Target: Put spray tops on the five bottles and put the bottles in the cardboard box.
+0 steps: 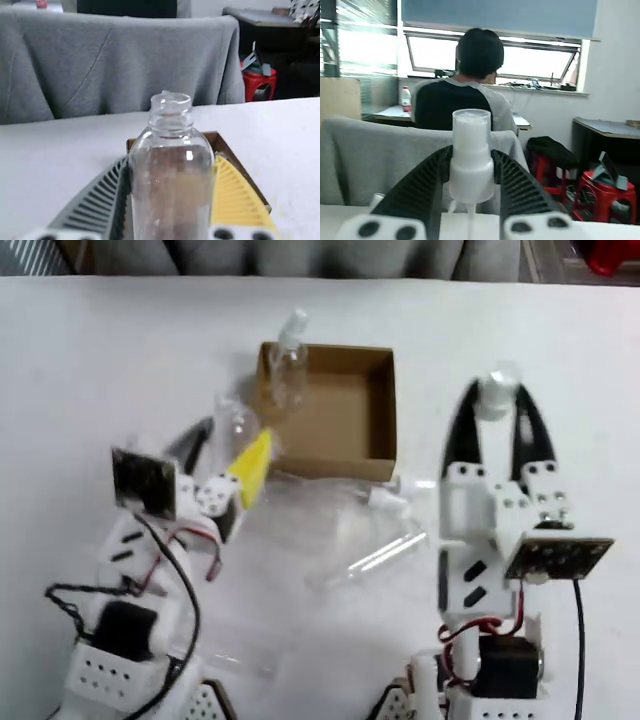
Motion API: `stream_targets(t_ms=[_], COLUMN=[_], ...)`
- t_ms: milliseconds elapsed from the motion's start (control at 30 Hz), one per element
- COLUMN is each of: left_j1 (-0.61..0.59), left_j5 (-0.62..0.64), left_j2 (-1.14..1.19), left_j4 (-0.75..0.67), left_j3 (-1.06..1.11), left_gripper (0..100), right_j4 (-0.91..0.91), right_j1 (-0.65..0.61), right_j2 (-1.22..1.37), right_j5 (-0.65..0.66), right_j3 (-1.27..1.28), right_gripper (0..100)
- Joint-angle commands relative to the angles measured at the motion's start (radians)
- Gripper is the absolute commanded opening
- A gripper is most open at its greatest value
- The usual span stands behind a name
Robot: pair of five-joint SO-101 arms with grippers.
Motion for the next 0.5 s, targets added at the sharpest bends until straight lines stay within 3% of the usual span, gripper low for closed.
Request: stream_targets(t_ms=[0, 333, 467], left_j1=[0.064, 0.094, 0.094], left_j5=[-0.006, -0.008, -0.104], left_j2=[-0.094, -0.205, -0.251], left_j4=[-0.149, -0.166, -0.166], left_j3=[0.083, 0.239, 0.321], left_gripper=[7, 7, 7], right_j4=[-0.044, -0.102, -0.101], right_j1=[-0.091, -0.335, -0.444], right_j2=[0.111, 0.458, 0.550], right_j5=[-0.012, -0.069, -0.071], right_j3=[-0.110, -0.480, -0.617], right_gripper=[1.5, 1.5, 1.5])
